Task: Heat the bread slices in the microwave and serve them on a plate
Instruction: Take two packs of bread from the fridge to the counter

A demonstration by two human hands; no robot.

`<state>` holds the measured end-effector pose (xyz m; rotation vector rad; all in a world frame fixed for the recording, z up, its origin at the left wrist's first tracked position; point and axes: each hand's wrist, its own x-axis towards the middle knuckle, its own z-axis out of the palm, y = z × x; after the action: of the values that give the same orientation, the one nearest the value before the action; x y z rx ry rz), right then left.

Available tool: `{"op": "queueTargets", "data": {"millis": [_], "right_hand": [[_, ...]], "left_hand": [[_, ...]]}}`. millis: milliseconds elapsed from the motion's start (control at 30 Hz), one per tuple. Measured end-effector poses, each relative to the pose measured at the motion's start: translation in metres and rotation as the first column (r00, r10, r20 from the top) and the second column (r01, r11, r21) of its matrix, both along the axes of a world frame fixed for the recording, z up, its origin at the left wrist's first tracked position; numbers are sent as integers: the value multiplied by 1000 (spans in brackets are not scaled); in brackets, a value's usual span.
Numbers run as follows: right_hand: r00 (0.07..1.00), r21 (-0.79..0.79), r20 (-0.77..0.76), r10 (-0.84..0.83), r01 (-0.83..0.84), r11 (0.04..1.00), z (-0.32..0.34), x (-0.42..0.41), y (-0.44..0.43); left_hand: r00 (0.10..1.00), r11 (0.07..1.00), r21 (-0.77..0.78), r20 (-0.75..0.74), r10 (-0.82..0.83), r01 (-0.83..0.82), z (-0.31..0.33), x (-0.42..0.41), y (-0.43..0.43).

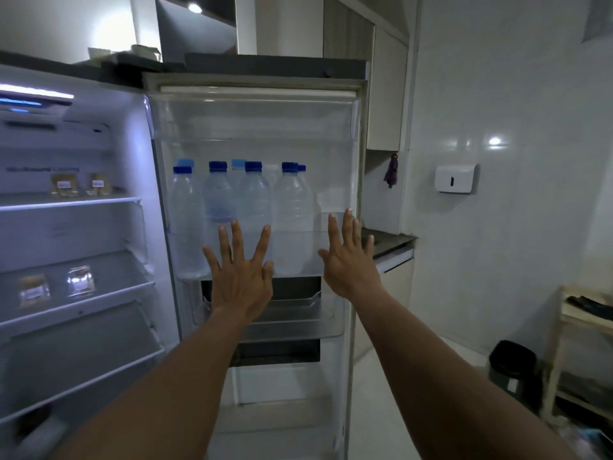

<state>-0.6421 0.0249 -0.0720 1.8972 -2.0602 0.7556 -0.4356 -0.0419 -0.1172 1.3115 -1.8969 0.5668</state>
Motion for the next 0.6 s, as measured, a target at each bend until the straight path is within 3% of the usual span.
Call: {"op": "queueTargets", "data": {"millis": [600], "right_hand": [[995,-23,49,87,-86,996,-10,-41,-62]], "left_hand": [[988,985,97,70,138,-145,9,-50,-20]]}}
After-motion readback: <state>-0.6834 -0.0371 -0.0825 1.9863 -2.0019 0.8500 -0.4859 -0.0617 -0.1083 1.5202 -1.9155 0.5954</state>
